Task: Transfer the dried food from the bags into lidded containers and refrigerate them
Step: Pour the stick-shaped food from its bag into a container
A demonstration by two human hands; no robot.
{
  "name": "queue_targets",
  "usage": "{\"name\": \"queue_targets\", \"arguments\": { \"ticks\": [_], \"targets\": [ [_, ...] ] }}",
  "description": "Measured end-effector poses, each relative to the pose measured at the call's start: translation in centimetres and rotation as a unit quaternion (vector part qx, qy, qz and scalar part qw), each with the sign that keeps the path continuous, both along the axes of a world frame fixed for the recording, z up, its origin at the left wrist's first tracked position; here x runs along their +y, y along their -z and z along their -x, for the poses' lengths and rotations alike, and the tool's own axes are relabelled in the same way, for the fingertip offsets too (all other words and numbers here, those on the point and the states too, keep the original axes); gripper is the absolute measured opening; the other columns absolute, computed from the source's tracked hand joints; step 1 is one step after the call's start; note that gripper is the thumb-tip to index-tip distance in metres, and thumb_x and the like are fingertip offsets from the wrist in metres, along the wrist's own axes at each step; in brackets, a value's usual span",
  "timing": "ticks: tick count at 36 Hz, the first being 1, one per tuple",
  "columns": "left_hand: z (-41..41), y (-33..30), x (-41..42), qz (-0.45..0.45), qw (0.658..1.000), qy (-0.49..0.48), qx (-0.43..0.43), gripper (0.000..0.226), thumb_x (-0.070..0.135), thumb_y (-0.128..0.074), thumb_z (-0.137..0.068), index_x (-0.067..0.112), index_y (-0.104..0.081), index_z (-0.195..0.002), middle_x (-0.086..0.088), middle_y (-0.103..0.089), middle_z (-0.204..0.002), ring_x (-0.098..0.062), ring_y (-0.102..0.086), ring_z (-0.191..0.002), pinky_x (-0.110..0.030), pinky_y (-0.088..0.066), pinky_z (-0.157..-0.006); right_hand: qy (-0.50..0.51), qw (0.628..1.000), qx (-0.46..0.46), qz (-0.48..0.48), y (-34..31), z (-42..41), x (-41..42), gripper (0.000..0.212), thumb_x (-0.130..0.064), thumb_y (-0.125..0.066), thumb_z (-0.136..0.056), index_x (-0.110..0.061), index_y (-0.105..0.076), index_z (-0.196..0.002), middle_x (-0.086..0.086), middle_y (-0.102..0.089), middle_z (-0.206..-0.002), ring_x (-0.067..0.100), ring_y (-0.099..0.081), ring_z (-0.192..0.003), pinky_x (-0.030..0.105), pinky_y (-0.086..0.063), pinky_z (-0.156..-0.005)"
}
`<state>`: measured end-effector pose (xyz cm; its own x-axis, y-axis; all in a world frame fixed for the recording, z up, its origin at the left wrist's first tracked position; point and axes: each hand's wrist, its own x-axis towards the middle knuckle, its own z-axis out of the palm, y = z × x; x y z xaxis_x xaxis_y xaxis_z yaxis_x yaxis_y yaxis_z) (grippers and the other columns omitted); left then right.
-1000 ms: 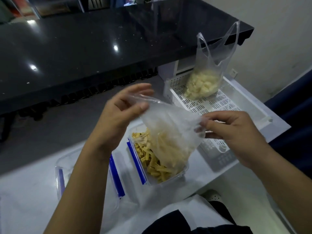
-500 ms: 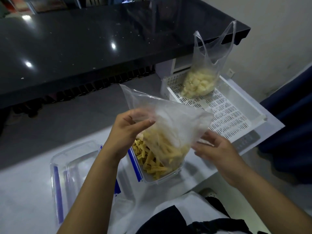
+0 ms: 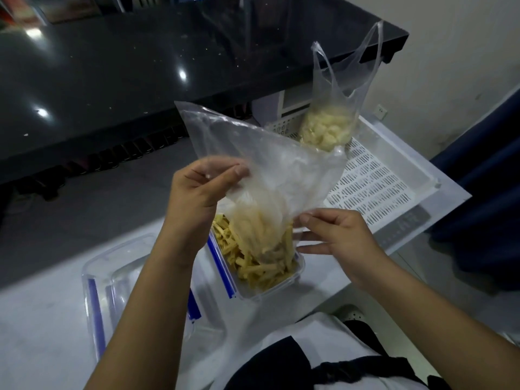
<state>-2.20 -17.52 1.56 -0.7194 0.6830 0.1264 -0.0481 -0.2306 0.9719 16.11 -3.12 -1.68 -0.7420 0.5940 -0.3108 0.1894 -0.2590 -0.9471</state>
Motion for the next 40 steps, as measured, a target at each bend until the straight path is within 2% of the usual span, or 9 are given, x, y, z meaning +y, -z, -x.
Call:
{"name": "queue_targets", "arguments": {
  "ticks": [8,10,12,14,16,21,25,32,40],
  "targets": [
    [0.1,0.0,-0.5,-0.014,1.000,-0.011,-0.020,0.006,0.022,-0.076,-0.082,0.022,-0.079,-0.087,-0.003,-0.076,-0.085,-0.020,-0.068,-0.081,-0.037,-0.056,-0.076,-0.022,0.999,0.015,0.021,0.1,0.4,-0.2,0.014,-0.014,-0.067,-0.093,-0.013,-0.080,-0.088,0.013,-0.077,-0.096,0.031,-0.075,-0.091,0.039,-0.063,-0.075],
    [0.0,0.1,-0.5,-0.009,0.999,-0.017,-0.026,0.006,0.022,-0.076,-0.081,0.023,-0.079,-0.086,-0.003,-0.076,-0.085,-0.021,-0.068,-0.083,-0.037,-0.056,-0.077,-0.027,1.000,-0.003,0.006,0.5,0.3,-0.3,0.010,-0.022,-0.072,-0.087,-0.018,-0.080,-0.089,0.011,-0.077,-0.098,0.028,-0.074,-0.095,0.042,-0.062,-0.082],
    [-0.1,0.3,-0.5,-0.007,0.999,-0.025,-0.031,0.006,0.023,-0.077,-0.079,0.023,-0.080,-0.085,-0.004,-0.075,-0.085,-0.024,-0.068,-0.084,-0.040,-0.055,-0.078,-0.025,1.000,-0.019,0.000,1.2,-0.1,-0.4,0.017,-0.026,-0.078,-0.078,-0.021,-0.079,-0.094,0.012,-0.075,-0.100,0.027,-0.073,-0.097,0.045,-0.061,-0.085],
    [-0.2,0.3,-0.5,-0.006,0.999,-0.031,-0.033,0.009,0.026,-0.078,-0.077,0.023,-0.080,-0.085,-0.004,-0.075,-0.085,-0.024,-0.067,-0.084,-0.040,-0.055,-0.077,-0.044,0.999,-0.028,-0.010,1.9,-0.6,-0.6,0.029,-0.027,-0.081,-0.073,-0.023,-0.077,-0.101,0.007,-0.076,-0.099,0.022,-0.073,-0.096,0.038,-0.061,-0.082],
    [-0.3,0.2,-0.6,-0.003,0.999,-0.034,-0.029,0.012,0.029,-0.078,-0.076,0.022,-0.080,-0.086,-0.003,-0.075,-0.085,-0.022,-0.068,-0.084,-0.037,-0.057,-0.077,-0.066,0.996,-0.036,-0.038,2.4,-1.0,-0.8,0.026,-0.017,-0.081,-0.079,-0.023,-0.077,-0.104,0.002,-0.078,-0.097,0.018,-0.075,-0.091,0.029,-0.060,-0.079],
    [-0.4,-0.7,0.0,0.000,0.999,-0.033,-0.003,0.008,0.021,-0.076,-0.079,0.022,-0.081,-0.085,-0.002,-0.077,-0.085,-0.021,-0.071,-0.082,-0.036,-0.059,-0.076,-0.042,0.995,-0.056,-0.068,2.5,-0.4,-0.8,0.018,-0.006,-0.074,-0.087,-0.022,-0.081,-0.085,0.010,-0.078,-0.086,0.030,-0.074,-0.087,0.048,-0.061,-0.083],
    [-0.2,-1.7,0.6,-0.007,1.000,-0.019,0.009,0.010,0.019,-0.075,-0.082,0.016,-0.080,-0.090,-0.004,-0.077,-0.086,-0.020,-0.071,-0.079,-0.031,-0.059,-0.070,-0.025,0.998,-0.037,-0.033,1.7,0.5,-0.8,0.015,-0.005,-0.071,-0.089,-0.014,-0.082,-0.085,0.012,-0.077,-0.091,0.032,-0.074,-0.090,0.048,-0.062,-0.077],
    [0.2,-2.5,1.2,-0.012,1.000,-0.008,0.011,0.007,0.015,-0.073,-0.087,0.016,-0.079,-0.091,-0.004,-0.075,-0.088,-0.019,-0.071,-0.078,-0.031,-0.057,-0.067,-0.014,1.000,-0.019,0.001,0.9,0.7,-1.1,0.017,-0.004,-0.067,-0.091,-0.012,-0.080,-0.082,0.019,-0.076,-0.096,0.038,-0.071,-0.096,0.058,-0.058,-0.083],
    [0.3,-2.4,0.8,-0.026,0.999,-0.023,-0.004,0.007,0.013,-0.070,-0.091,0.016,-0.077,-0.092,-0.004,-0.073,-0.089,-0.023,-0.068,-0.082,-0.033,-0.058,-0.068,-0.001,0.999,0.015,0.048,1.0,0.6,-1.3,0.012,-0.004,-0.066,-0.092,-0.006,-0.078,-0.088,0.017,-0.076,-0.095,0.033,-0.073,-0.095,0.038,-0.062,-0.069]
  ]
}}
